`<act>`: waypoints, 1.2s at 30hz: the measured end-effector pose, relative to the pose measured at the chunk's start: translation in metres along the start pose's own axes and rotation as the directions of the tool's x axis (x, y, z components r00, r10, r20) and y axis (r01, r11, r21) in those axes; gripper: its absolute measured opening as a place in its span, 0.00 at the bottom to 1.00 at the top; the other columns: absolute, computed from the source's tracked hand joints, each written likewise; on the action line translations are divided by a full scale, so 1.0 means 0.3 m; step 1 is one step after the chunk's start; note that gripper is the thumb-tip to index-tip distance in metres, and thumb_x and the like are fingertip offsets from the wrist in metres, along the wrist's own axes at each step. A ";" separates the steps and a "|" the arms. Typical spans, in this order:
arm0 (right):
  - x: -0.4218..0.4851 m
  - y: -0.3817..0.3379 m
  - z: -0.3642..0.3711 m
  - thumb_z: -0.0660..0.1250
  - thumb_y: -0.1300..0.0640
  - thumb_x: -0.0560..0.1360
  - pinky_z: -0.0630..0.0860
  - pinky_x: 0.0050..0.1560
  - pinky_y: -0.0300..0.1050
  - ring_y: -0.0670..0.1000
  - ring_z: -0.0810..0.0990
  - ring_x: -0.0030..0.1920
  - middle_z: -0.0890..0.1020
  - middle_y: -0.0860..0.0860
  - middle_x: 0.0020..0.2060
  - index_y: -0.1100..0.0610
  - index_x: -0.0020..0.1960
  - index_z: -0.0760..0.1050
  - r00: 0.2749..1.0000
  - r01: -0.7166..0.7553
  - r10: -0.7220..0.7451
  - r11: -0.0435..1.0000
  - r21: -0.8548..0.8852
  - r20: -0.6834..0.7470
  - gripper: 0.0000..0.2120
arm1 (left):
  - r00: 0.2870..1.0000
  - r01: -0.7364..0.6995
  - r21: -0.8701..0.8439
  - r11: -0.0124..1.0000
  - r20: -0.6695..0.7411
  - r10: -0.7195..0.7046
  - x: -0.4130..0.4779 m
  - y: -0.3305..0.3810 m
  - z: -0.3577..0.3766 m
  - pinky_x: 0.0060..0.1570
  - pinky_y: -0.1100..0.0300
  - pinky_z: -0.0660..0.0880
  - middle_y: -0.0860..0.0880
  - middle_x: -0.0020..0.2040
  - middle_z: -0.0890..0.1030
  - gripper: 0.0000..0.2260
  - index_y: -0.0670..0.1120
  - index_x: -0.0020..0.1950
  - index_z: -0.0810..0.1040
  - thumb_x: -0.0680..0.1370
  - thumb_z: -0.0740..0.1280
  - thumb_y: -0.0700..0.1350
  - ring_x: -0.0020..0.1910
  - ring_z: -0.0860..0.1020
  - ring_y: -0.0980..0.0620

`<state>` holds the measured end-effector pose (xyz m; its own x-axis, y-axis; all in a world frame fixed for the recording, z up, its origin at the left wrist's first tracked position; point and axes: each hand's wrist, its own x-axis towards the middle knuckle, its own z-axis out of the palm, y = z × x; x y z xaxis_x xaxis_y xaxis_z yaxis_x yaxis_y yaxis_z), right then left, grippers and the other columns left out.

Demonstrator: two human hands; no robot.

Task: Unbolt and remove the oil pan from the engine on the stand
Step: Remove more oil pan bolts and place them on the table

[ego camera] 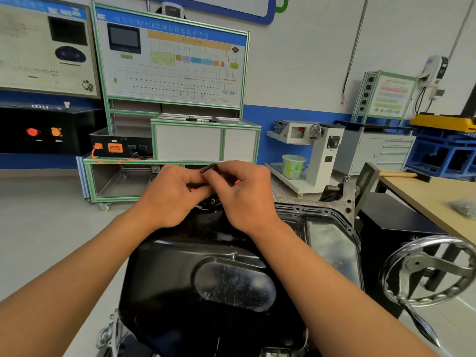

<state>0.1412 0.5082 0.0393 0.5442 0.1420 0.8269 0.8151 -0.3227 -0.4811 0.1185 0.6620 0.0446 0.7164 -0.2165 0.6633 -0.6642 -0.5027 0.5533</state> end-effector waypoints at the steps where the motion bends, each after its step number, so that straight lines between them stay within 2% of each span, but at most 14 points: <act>1: 0.001 0.001 0.000 0.71 0.56 0.76 0.74 0.34 0.48 0.49 0.76 0.31 0.80 0.48 0.28 0.58 0.38 0.83 1.000 0.011 -0.011 1.000 -0.003 -0.011 0.10 | 1.000 0.019 -0.018 1.000 0.008 -0.019 -0.001 0.002 -0.002 0.39 0.76 0.72 0.66 0.34 0.83 0.14 0.60 0.47 0.83 0.77 0.71 0.38 0.36 0.78 0.71; 5: 0.006 0.006 -0.010 0.69 0.58 0.78 0.65 0.32 0.40 0.46 0.69 0.28 0.71 0.42 0.24 0.55 0.34 0.78 0.998 0.007 -0.007 1.000 0.010 -0.063 0.14 | 0.986 0.134 -0.022 0.991 0.107 -0.131 0.005 -0.017 -0.010 0.54 0.70 0.75 0.63 0.48 0.85 0.16 0.61 0.54 0.83 0.79 0.69 0.38 0.51 0.82 0.65; 9: 0.006 0.002 -0.015 0.67 0.57 0.80 0.58 0.30 0.38 0.48 0.63 0.26 0.64 0.45 0.21 0.49 0.29 0.66 0.997 -0.004 0.003 1.000 -0.015 -0.083 0.22 | 0.933 0.320 -0.011 0.947 0.175 -0.313 0.018 -0.050 -0.010 0.64 0.51 0.76 0.48 0.52 0.86 0.25 0.45 0.65 0.80 0.75 0.57 0.26 0.53 0.84 0.54; 12: 0.004 -0.003 -0.012 0.67 0.56 0.80 0.56 0.30 0.35 0.47 0.63 0.26 0.66 0.44 0.22 0.43 0.29 0.60 0.997 0.003 -0.005 1.000 -0.022 -0.073 0.25 | 0.918 0.358 -0.006 0.934 0.184 -0.351 0.022 -0.050 -0.007 0.64 0.48 0.76 0.44 0.52 0.86 0.27 0.42 0.66 0.79 0.74 0.55 0.24 0.53 0.84 0.51; 14: 0.004 -0.001 -0.012 0.67 0.56 0.80 0.57 0.30 0.35 0.47 0.63 0.27 0.66 0.44 0.22 0.44 0.29 0.61 0.999 0.012 -0.013 0.999 -0.033 -0.048 0.24 | 0.918 0.362 -0.030 0.932 0.186 -0.350 0.024 -0.042 -0.002 0.63 0.49 0.77 0.42 0.52 0.85 0.27 0.41 0.65 0.79 0.73 0.53 0.23 0.53 0.84 0.49; 17: 0.001 0.005 -0.011 0.68 0.57 0.80 0.59 0.30 0.37 0.48 0.64 0.27 0.64 0.45 0.22 0.51 0.30 0.68 1.000 0.020 -0.021 0.999 -0.039 -0.017 0.20 | 0.922 0.345 -0.034 0.938 0.201 -0.332 0.024 -0.046 -0.001 0.63 0.48 0.76 0.42 0.54 0.85 0.26 0.39 0.64 0.80 0.74 0.53 0.22 0.55 0.83 0.48; 22: -0.004 0.003 -0.012 0.67 0.56 0.79 0.64 0.31 0.37 0.47 0.69 0.30 0.71 0.44 0.26 0.57 0.35 0.77 0.998 0.061 -0.061 0.997 -0.050 -0.003 0.15 | 0.924 0.316 0.001 0.949 0.228 -0.307 0.017 -0.046 -0.010 0.64 0.48 0.76 0.46 0.52 0.86 0.23 0.43 0.60 0.82 0.75 0.58 0.25 0.55 0.84 0.51; 24: -0.004 0.002 -0.012 0.67 0.56 0.80 0.64 0.31 0.38 0.47 0.69 0.30 0.71 0.44 0.26 0.56 0.34 0.75 0.997 0.079 -0.079 0.995 -0.058 -0.004 0.15 | 0.929 0.286 0.012 0.958 0.243 -0.280 0.016 -0.042 -0.010 0.64 0.51 0.76 0.50 0.51 0.87 0.21 0.48 0.57 0.84 0.75 0.61 0.27 0.54 0.84 0.54; 26: -0.002 -0.005 -0.013 0.67 0.57 0.80 0.63 0.32 0.37 0.45 0.68 0.29 0.68 0.42 0.25 0.51 0.34 0.72 0.996 0.084 -0.084 0.994 -0.069 0.008 0.16 | 0.938 0.260 0.013 0.965 0.233 -0.256 0.015 -0.032 -0.013 0.60 0.60 0.76 0.56 0.47 0.87 0.23 0.58 0.50 0.85 0.75 0.64 0.29 0.50 0.84 0.60; 28: -0.001 -0.004 -0.012 0.68 0.58 0.79 0.65 0.34 0.39 0.45 0.68 0.30 0.69 0.42 0.27 0.53 0.34 0.74 0.995 0.100 -0.097 0.991 -0.087 0.030 0.15 | 0.950 0.221 0.022 0.975 0.219 -0.221 0.015 -0.024 -0.015 0.49 0.73 0.74 0.62 0.42 0.85 0.26 0.66 0.41 0.83 0.76 0.66 0.31 0.45 0.82 0.66; 29: -0.003 -0.004 -0.010 0.68 0.59 0.79 0.66 0.35 0.41 0.45 0.69 0.31 0.71 0.43 0.28 0.56 0.36 0.76 0.993 0.116 -0.112 0.989 -0.093 0.049 0.13 | 0.956 0.200 0.034 0.979 0.212 -0.202 0.015 -0.021 -0.015 0.44 0.76 0.72 0.64 0.40 0.85 0.27 0.69 0.39 0.82 0.76 0.67 0.33 0.43 0.82 0.67; 31: -0.008 -0.006 -0.005 0.68 0.60 0.79 0.72 0.39 0.47 0.50 0.75 0.36 0.77 0.49 0.33 0.60 0.42 0.81 0.984 0.154 -0.142 0.983 -0.104 0.110 0.08 | 0.969 0.160 0.057 0.985 0.180 -0.168 0.013 -0.025 -0.014 0.39 0.74 0.71 0.61 0.37 0.84 0.26 0.69 0.37 0.81 0.76 0.68 0.34 0.39 0.81 0.63; 33: -0.011 -0.011 -0.001 0.68 0.60 0.79 0.76 0.44 0.54 0.54 0.79 0.42 0.81 0.54 0.39 0.62 0.50 0.83 0.974 0.168 -0.149 0.980 -0.107 0.169 0.07 | 0.981 0.119 0.068 0.990 0.146 -0.128 0.010 -0.035 -0.017 0.38 0.64 0.74 0.54 0.35 0.83 0.21 0.64 0.36 0.81 0.76 0.68 0.35 0.35 0.80 0.55; 36: -0.013 -0.016 -0.002 0.67 0.61 0.80 0.76 0.47 0.57 0.56 0.79 0.45 0.81 0.55 0.42 0.63 0.54 0.83 0.965 0.178 -0.154 0.979 -0.099 0.213 0.08 | 0.982 0.058 0.029 0.998 0.180 -0.062 0.004 -0.016 -0.020 0.37 0.60 0.75 0.51 0.33 0.81 0.09 0.58 0.36 0.80 0.71 0.67 0.45 0.32 0.78 0.54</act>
<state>0.1349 0.5087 0.0387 0.4420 0.3862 0.8096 0.8753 -0.3832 -0.2950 0.1212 0.6691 0.0458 0.7832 -0.3318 0.5259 -0.6150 -0.5381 0.5764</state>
